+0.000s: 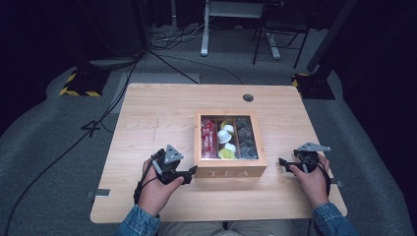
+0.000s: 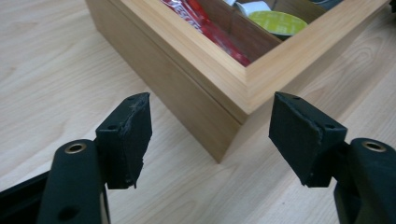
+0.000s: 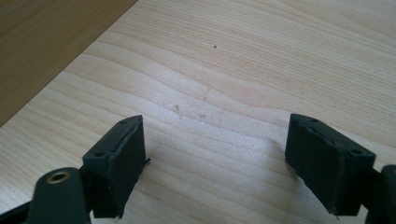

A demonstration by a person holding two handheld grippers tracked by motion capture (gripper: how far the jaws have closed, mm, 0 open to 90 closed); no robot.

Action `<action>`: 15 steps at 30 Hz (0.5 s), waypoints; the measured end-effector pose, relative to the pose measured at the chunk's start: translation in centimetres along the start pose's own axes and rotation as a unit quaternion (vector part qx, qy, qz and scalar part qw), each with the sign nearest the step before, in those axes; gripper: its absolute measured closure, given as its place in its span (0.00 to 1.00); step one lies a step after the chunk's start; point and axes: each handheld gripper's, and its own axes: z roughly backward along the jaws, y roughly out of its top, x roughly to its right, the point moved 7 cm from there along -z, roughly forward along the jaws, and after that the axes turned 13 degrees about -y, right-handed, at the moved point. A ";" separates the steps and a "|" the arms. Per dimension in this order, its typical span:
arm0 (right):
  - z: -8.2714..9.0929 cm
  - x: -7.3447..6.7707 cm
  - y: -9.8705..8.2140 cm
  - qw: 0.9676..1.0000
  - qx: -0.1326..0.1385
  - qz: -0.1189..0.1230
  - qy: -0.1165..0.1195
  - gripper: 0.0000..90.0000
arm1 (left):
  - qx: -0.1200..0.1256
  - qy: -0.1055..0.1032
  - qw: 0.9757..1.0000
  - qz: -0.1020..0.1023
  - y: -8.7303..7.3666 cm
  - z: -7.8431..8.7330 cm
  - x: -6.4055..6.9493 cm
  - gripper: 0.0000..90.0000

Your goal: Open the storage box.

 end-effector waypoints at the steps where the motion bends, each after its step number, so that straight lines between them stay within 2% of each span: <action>1: 0.0 0.0 0.0 1.000 0.000 0.000 0.000 0.23 | -0.002 -0.002 1.000 -0.004 -0.1 -0.2 0.1 0.35; 3: 0.0 0.0 0.0 1.000 0.000 0.000 0.000 0.23 | -0.001 -0.011 1.000 0.001 -0.4 -0.7 0.4 0.37; 8: 0.0 0.0 0.0 1.000 0.000 0.001 0.001 0.23 | 0.000 -0.010 1.000 -0.009 -1.0 -1.5 0.6 0.43; 9: 0.0 0.0 0.0 1.000 0.000 0.001 0.001 0.23 | 0.002 -0.006 1.000 -0.011 -1.0 -1.5 0.5 0.48; 10: 0.0 0.0 0.0 1.000 0.000 0.001 0.001 0.23 | 0.002 -0.006 1.000 -0.011 -1.1 -1.6 0.5 0.48; 11: 0.0 0.0 0.0 1.000 0.000 0.001 0.001 0.23 | 0.006 -0.007 1.000 -0.015 -1.1 -1.7 0.6 0.54; 15: 0.0 0.0 0.0 1.000 0.000 0.002 0.002 0.23 | 0.003 -0.012 1.000 -0.022 -1.1 -1.7 0.7 0.61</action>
